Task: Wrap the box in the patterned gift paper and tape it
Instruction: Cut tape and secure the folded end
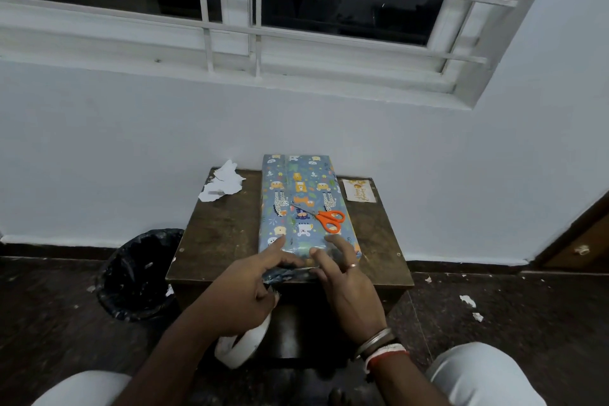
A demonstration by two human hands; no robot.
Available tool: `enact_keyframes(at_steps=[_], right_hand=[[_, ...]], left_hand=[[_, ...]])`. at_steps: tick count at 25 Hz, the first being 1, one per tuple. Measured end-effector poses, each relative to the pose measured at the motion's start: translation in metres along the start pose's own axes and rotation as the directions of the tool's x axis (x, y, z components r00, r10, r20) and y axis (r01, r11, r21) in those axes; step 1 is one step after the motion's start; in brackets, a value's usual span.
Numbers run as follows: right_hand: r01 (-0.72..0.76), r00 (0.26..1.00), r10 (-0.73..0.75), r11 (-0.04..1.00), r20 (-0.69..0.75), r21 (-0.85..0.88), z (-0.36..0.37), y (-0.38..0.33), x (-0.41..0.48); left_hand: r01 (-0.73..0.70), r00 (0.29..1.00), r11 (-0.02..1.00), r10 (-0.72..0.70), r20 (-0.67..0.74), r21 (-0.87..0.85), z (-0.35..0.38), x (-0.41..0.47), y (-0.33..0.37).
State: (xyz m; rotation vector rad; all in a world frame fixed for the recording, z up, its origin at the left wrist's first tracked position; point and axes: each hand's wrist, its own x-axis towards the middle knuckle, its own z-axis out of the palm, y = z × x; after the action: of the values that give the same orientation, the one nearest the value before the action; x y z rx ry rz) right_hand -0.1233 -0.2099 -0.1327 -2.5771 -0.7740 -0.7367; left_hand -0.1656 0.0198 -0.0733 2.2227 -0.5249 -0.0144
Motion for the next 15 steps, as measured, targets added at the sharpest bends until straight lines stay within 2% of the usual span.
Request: enact_keyframes(at_steps=[2,6,8,11,13,14,15], right_hand=[[0.01,0.999,-0.009,0.999,-0.033,0.033,-0.002,-0.002,0.006],[-0.017,0.99,0.011,0.999,-0.142,-0.038,-0.016,-0.009,0.02],[-0.028,0.989,0.016,0.997,-0.15,-0.077,-0.014,-0.008,0.021],[-0.052,0.995,0.05,0.999,-0.083,-0.016,-0.013,-0.006,0.021],[-0.127,0.991,0.13,0.985,-0.02,0.116,-0.02,-0.004,0.024],[-0.209,0.976,0.216,0.942,0.002,0.261,-0.025,-0.005,0.025],[-0.285,0.948,0.319,0.85,-0.002,0.443,-0.03,-0.006,0.024]], left_hand=[[-0.033,0.999,0.992,0.033,0.009,0.12,0.003,0.002,-0.001],[0.11,0.993,0.939,-0.118,0.005,0.327,0.018,0.0,0.005],[0.185,0.979,0.888,-0.205,0.001,0.42,0.026,0.001,0.013],[0.268,0.96,0.826,-0.275,-0.061,0.497,0.036,0.003,0.025],[0.282,0.958,0.821,-0.273,-0.091,0.497,0.039,0.003,0.027],[0.284,0.957,0.819,-0.273,-0.097,0.498,0.04,0.003,0.027],[0.291,0.955,0.817,-0.278,-0.103,0.497,0.041,0.003,0.028]])
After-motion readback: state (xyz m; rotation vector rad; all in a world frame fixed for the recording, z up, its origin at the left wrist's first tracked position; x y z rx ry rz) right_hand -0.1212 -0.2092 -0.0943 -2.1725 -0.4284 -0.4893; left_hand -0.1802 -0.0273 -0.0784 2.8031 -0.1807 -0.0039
